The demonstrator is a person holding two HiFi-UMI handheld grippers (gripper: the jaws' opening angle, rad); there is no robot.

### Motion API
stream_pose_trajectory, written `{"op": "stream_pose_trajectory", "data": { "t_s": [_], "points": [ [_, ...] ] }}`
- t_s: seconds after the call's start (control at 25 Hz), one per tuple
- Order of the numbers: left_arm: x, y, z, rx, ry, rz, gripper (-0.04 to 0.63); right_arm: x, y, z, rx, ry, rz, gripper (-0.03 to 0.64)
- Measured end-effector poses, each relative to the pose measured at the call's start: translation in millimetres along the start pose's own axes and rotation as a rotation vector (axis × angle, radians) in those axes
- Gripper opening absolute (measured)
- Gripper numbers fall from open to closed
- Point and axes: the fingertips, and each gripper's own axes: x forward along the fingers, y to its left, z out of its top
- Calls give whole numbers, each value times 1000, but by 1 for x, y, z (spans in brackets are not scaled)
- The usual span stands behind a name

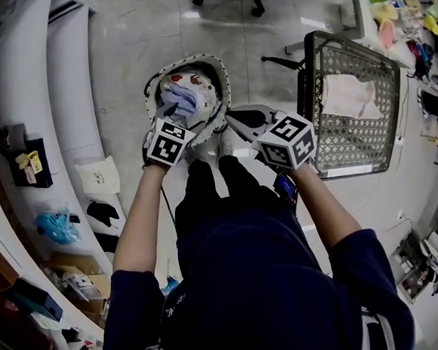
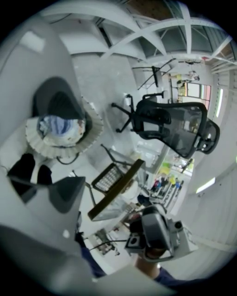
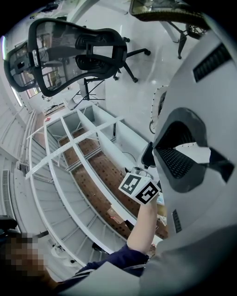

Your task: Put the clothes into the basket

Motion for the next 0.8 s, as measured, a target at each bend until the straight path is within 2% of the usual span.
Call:
{"op": "stream_pose_trajectory", "data": {
  "t_s": [0.28,0.44,0.8],
  "points": [
    [-24,-1,11,-29,-75,34,363,-4,6,11,-16,-28,6,8],
    [-49,-9,22,-28,-157,34,256,-7,13,18,-33,-48,8,8],
    [-93,-19,39,-10,-267,103,34,-20,25,33,-30,-123,14,8]
  ]
}}
